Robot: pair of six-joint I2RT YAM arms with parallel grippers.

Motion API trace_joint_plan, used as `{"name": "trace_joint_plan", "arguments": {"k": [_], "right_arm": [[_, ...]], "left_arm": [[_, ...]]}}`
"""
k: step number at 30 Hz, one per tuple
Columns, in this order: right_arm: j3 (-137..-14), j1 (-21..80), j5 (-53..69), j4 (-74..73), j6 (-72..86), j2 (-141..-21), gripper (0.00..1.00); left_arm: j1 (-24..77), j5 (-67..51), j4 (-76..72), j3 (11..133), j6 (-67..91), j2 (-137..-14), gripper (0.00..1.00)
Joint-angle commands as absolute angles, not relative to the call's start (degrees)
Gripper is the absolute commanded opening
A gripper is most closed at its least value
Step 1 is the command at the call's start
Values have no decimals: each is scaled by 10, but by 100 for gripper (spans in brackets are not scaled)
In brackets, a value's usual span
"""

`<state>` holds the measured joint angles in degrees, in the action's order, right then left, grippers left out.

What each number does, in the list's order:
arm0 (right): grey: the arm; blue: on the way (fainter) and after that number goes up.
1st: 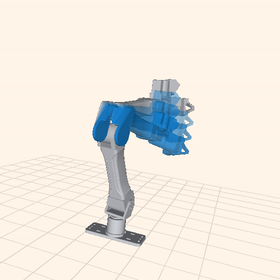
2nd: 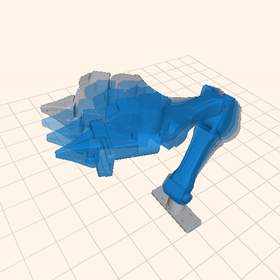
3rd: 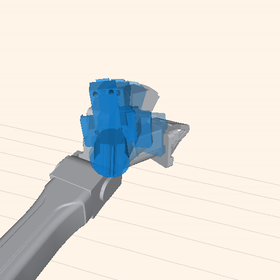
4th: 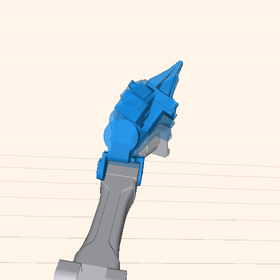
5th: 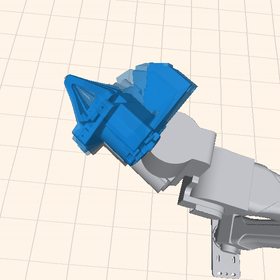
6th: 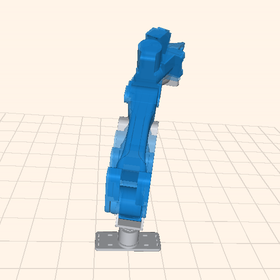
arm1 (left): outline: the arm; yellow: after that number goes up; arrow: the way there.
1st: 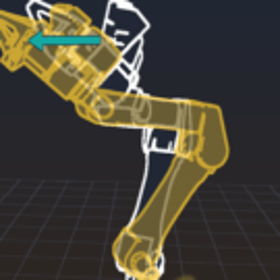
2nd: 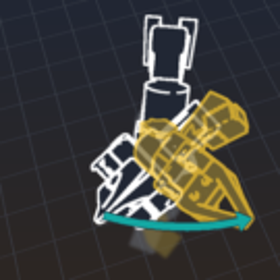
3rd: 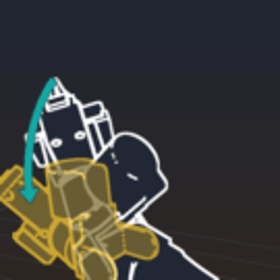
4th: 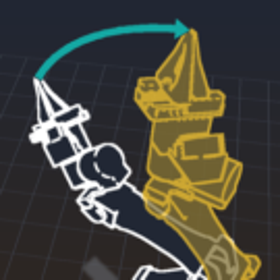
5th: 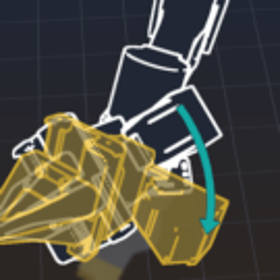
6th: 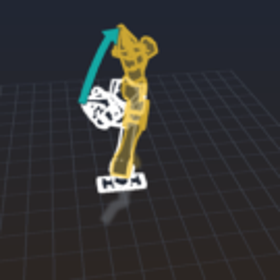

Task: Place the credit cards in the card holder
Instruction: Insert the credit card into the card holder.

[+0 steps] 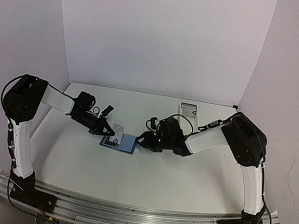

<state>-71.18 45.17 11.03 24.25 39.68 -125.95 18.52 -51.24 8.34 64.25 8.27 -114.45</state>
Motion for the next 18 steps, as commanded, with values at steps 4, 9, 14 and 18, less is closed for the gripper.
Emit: {"name": "trace_joint_plan", "arguments": {"k": [4,9,14,18], "right_arm": [[-726,455,123,230,414,-1280,43],[-724,457,129,230,426,-1288,42],[-721,459,127,231,431,-1292,37],[-716,458,122,231,445,-1293,27]], "left_arm": [[181,-530,75,623,72,-1156,0],[183,-552,41,611,110,-1161,0],[184,-566,32,616,133,-1160,0],[183,-578,30,644,159,-1157,0]]}}
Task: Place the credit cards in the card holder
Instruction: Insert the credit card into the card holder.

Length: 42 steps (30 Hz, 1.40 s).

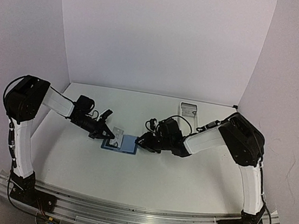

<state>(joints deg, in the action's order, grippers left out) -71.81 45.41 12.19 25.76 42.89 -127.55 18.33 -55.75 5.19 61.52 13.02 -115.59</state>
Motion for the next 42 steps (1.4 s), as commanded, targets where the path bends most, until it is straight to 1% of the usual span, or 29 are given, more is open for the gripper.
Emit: {"name": "trace_joint_plan", "arguments": {"k": [1,3,12,17,25,31,34,36,42], "right_arm": [[-714,458,120,231,452,-1293,24],[-714,458,120,232,457,-1295,21],[-710,458,117,231,452,-1296,13],[-714,458,116,232,450,-1296,11],[-707,458,115,232,445,-1292,9],[-704,458,118,235,446,-1292,8],[-705,458,118,236,445,-1293,8],[-706,458,117,236,440,-1290,7],[-703,459,117,237,437,-1291,7]], "left_arm": [[183,-577,26,648,168,-1156,0],[183,-577,15,646,182,-1158,0],[189,-550,27,627,164,-1168,0],[196,-542,-13,607,210,-1182,0],[197,-525,-4,595,210,-1191,0],[198,-541,33,604,190,-1192,0],[199,-556,63,616,212,-1209,0],[198,-573,111,627,237,-1222,0],[199,-593,135,637,270,-1234,0]]}}
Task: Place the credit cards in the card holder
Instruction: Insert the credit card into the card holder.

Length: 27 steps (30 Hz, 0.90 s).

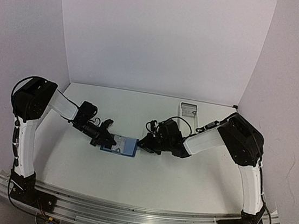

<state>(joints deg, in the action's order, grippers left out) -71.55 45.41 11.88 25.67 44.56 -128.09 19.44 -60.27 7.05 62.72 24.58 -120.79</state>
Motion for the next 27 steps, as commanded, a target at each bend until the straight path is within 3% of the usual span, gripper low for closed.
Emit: {"name": "trace_joint_plan", "arguments": {"k": [1,18,27], "right_arm": [[-703,458,117,237,437,-1291,7],[-721,459,134,250,436,-1311,4],[-719,458,137,264,437,-1317,4]], "left_arm": [[199,-589,135,640,272,-1235,0],[229,-605,180,718,214,-1283,0],[262,-602,142,739,274,-1310,0]]}}
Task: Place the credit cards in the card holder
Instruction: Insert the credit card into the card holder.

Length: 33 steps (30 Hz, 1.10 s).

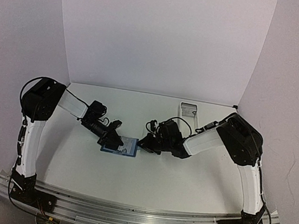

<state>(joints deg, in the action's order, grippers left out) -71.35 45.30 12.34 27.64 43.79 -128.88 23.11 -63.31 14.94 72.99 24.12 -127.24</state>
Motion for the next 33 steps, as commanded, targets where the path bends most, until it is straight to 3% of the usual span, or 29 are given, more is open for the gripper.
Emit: {"name": "trace_joint_plan", "arguments": {"k": [1,2,5,6,11,18,21,28,33], "right_arm": [[-718,458,137,264,436,-1317,4],[-715,458,136,266,437,-1315,4],[-707,458,134,268,437,-1312,3],[-702,458,129,271,437,-1309,3],[-704,459,130,274,435,-1307,3],[-698,459,124,274,430,-1295,3],[-695,458,122,275,429,-1289,3],[-702,458,127,275,427,-1292,2],[-706,459,130,278,430,-1295,2]], "left_arm": [[264,-600,141,741,277,-1311,0],[266,-594,146,746,277,-1312,0],[267,-572,195,763,263,-1309,14],[267,-548,239,775,246,-1300,28],[268,-480,352,837,220,-1286,63],[281,-428,447,930,198,-1301,71],[284,-424,465,951,190,-1297,80],[289,-408,499,959,158,-1279,86],[292,-459,477,953,164,-1307,85]]}}
